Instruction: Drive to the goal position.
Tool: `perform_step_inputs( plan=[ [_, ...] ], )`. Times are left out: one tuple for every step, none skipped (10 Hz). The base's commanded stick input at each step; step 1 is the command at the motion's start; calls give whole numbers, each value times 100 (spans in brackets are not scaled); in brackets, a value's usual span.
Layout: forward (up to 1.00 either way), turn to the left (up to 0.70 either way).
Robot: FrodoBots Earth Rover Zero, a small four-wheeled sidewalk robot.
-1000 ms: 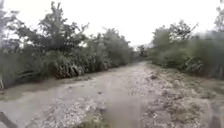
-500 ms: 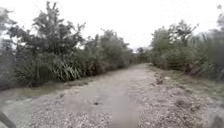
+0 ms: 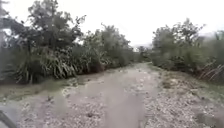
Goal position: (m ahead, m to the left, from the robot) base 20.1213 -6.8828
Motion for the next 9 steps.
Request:
perform_step_inputs(
  plan=[
    [70,0],
    [70,0],
    [70,0],
    [70,-2],
    [70,-12],
    [70,-30],
    [70,-11],
    [70,0],
    [70,0]
  ],
)
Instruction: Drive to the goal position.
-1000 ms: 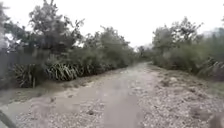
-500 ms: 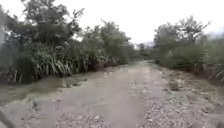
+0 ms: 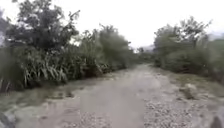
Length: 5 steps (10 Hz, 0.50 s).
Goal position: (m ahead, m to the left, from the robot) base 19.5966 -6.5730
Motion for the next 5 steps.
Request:
perform_step_inputs(
  plan=[
    [70,0],
    [70,0],
    [70,0],
    [70,0],
    [70,0]
  ],
)
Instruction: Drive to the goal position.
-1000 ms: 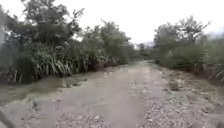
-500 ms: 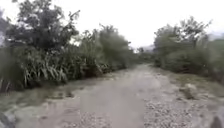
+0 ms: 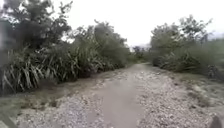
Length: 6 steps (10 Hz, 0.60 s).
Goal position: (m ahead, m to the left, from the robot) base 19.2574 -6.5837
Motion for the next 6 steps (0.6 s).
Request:
perform_step_inputs(
  plan=[
    [70,0],
    [70,0],
    [70,0],
    [70,0],
    [70,0],
    [70,0]
  ],
)
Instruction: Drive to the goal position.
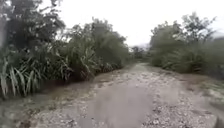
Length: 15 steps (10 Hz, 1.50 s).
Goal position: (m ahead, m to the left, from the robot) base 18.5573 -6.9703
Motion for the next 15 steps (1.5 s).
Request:
perform_step_inputs(
  plan=[
    [70,0],
    [70,0],
    [70,0],
    [70,-19],
    [70,-35],
    [70,-33],
    [70,-22],
    [70,0],
    [70,0],
    [70,0],
    [70,0],
    [70,-24],
    [70,-35],
    [70,-35],
    [70,-31]
  ],
)
